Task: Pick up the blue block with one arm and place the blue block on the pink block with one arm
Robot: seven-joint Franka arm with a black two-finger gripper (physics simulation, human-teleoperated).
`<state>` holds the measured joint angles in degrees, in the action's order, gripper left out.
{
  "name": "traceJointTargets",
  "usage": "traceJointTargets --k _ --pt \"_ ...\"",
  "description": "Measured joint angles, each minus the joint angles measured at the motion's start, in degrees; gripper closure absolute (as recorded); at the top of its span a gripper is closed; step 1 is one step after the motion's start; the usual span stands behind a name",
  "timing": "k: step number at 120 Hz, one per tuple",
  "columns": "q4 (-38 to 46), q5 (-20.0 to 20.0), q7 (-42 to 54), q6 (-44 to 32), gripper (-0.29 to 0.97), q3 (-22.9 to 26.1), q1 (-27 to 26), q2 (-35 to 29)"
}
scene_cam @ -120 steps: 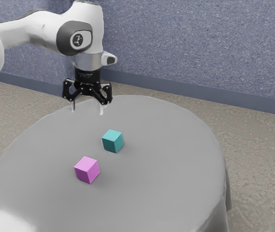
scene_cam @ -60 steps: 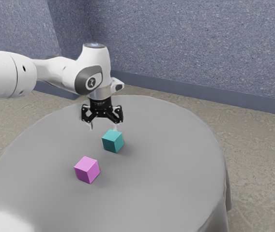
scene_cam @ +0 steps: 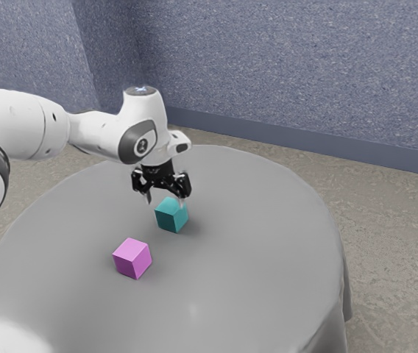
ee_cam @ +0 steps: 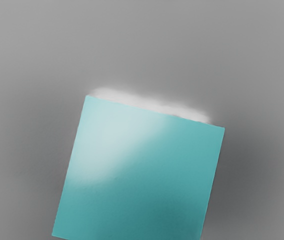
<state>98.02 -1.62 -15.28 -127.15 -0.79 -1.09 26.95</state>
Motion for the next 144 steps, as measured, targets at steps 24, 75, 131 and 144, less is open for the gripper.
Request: traceJointTargets --k 24,75,131,144 --pt "-0.75 0.70 5.28 -2.24 0.00 0.00 0.50 2.63" --pt "-3.50 2.07 13.56 -5.09 0.00 0.00 1.01 7.84" --pt "-3.36 6.18 17.81 -5.91 0.28 -0.02 0.93 8.36" --pt "-2.13 6.34 17.87 -5.99 0.34 -0.06 0.93 6.91"
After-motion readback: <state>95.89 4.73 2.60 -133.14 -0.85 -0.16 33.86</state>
